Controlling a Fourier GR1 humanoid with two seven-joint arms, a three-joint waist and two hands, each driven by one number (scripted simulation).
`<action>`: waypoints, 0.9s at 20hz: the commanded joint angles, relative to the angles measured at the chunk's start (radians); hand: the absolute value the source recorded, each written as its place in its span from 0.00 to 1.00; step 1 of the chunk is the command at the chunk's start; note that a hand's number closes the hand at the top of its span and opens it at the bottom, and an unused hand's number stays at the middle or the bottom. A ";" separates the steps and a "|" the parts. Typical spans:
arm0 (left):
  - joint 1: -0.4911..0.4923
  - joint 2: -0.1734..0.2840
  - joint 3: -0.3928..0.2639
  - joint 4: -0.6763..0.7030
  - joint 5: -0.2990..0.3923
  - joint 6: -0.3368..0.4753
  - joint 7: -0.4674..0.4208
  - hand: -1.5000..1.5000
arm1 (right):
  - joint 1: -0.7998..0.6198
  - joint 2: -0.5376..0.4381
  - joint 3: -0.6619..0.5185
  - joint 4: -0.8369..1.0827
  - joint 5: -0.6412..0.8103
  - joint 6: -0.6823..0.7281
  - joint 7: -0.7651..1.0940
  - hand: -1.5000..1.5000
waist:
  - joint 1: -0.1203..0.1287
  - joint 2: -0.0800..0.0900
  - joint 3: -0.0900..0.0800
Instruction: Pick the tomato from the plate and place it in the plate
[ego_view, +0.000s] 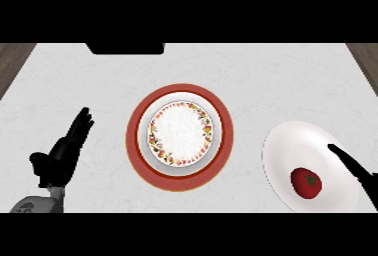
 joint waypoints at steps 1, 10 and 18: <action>0.049 0.035 0.037 -0.056 0.011 -0.051 0.004 0.50 | -0.083 0.027 0.006 0.033 0.029 0.073 0.109 0.00 | 0.008 0.000 0.000; 0.052 -0.018 0.054 -0.066 -0.047 -0.054 0.012 0.50 | -0.102 0.094 -0.028 0.251 0.102 0.196 -0.043 0.00 | 0.004 0.000 0.001; 0.045 -0.044 0.095 -0.084 -0.085 -0.079 0.045 0.50 | -0.135 0.237 0.033 0.328 0.316 0.175 -0.014 0.00 | 0.002 -0.001 0.001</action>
